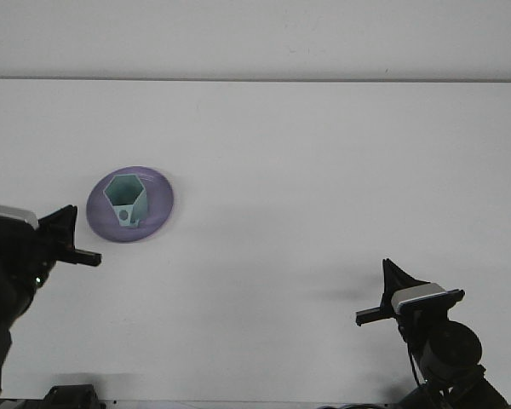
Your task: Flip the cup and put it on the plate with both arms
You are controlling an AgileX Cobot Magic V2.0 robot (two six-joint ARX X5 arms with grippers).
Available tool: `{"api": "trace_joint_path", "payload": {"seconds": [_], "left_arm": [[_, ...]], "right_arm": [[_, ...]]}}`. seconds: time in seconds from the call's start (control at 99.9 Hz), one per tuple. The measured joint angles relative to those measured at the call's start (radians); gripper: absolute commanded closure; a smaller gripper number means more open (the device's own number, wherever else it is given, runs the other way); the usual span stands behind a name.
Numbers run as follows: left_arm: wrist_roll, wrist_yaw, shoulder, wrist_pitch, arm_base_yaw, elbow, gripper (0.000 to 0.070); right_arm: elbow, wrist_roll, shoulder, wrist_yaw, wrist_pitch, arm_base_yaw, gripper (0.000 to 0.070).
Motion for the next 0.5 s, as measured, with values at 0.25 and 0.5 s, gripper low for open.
{"api": "trace_joint_path", "payload": {"seconds": [0.25, 0.5], "left_arm": [[-0.089, 0.0, -0.392, 0.331, -0.005, -0.553, 0.0688], [-0.179, -0.059, -0.525, 0.394, -0.006, -0.66, 0.0687]], "right_arm": [[0.0, -0.072, 0.0, 0.042, 0.108, 0.0, 0.0699], [0.0, -0.143, 0.0, 0.043, 0.143, -0.008, 0.0699]]}}
